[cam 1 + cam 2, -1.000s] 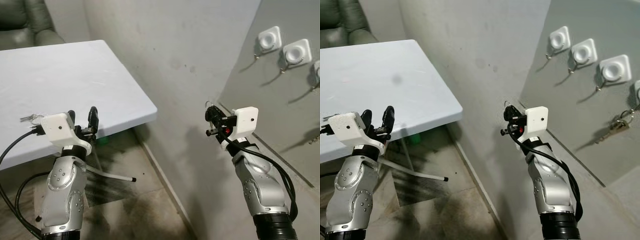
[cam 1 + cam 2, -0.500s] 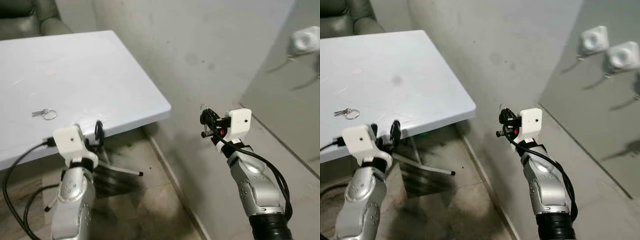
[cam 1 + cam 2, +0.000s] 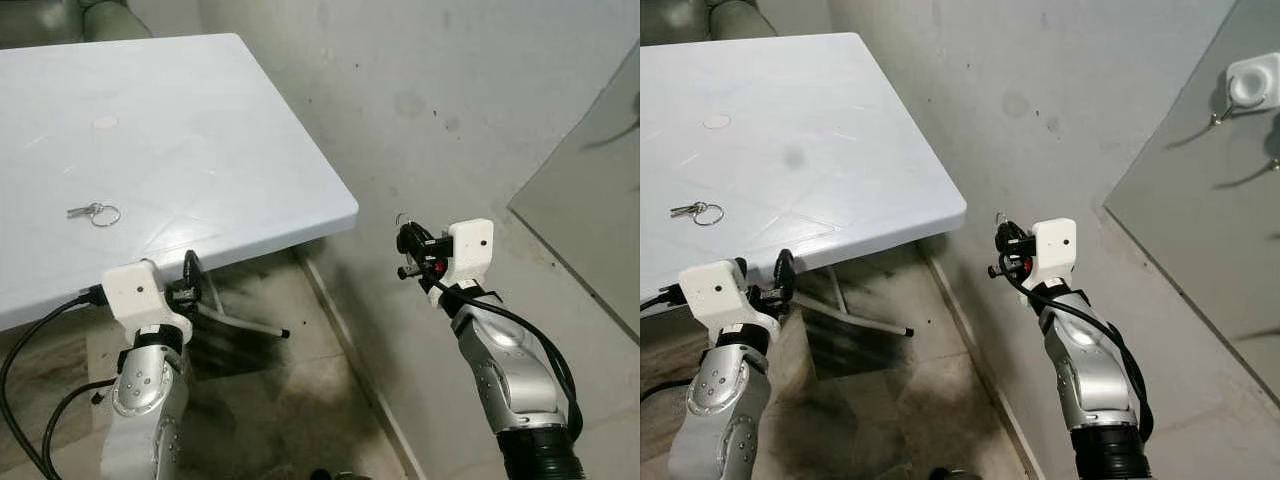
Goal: Hang keys on a hook
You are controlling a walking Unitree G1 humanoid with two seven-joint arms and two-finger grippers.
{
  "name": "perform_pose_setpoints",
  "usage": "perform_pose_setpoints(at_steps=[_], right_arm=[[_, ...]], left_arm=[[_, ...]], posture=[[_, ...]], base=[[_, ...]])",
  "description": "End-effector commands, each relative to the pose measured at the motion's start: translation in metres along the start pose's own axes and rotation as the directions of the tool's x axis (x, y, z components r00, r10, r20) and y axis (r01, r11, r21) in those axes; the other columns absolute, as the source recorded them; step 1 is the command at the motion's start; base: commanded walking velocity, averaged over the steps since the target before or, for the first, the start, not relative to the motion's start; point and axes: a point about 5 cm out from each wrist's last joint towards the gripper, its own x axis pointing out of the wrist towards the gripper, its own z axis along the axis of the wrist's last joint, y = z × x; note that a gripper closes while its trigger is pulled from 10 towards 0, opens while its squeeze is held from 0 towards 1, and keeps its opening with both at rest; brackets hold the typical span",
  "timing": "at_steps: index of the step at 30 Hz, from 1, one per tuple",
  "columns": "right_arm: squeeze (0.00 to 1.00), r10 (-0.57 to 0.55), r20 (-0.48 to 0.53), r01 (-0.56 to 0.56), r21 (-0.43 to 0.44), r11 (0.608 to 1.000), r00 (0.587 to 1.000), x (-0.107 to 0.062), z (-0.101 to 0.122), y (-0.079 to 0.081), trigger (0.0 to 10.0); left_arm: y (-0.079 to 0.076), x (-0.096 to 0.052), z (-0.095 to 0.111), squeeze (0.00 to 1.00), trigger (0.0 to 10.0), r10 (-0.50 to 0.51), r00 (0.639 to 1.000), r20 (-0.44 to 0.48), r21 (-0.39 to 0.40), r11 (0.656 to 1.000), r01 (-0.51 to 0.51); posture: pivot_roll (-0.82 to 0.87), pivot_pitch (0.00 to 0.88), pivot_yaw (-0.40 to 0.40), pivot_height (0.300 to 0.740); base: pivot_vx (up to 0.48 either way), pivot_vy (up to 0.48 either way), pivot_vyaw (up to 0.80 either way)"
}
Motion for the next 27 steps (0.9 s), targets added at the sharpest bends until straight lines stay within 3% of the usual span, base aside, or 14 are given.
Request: perform_pose_setpoints(at_steps=[1, 27], right_arm=[[0.0, -0.006, 0.018, 0.006, -0.019, 1.0, 1.0, -0.003, 0.0035, -0.0025, 10.0], [0.0, -0.013, -0.01, 0.013, -0.039, 0.999, 1.0, -0.0036, 0.0013, -0.0031, 10.0]], left_arm=[[-0.001, -0.002, 0.0029, 0.0, 10.0, 0.002, 1.0, 0.016, 0.01, 1.0, -0.002], [-0.002, -0.002, 0.0033, 0.0, 10.0, -0.002, 1.0, 0.016, 0.013, 1.0, 0.002]], posture=[[0.05, 0.17, -0.07, 0.74], [0.05, 0.172, -0.068, 0.74]], base=[[0.0, 0.0, 0.0], [0.0, 0.0, 0.0]])
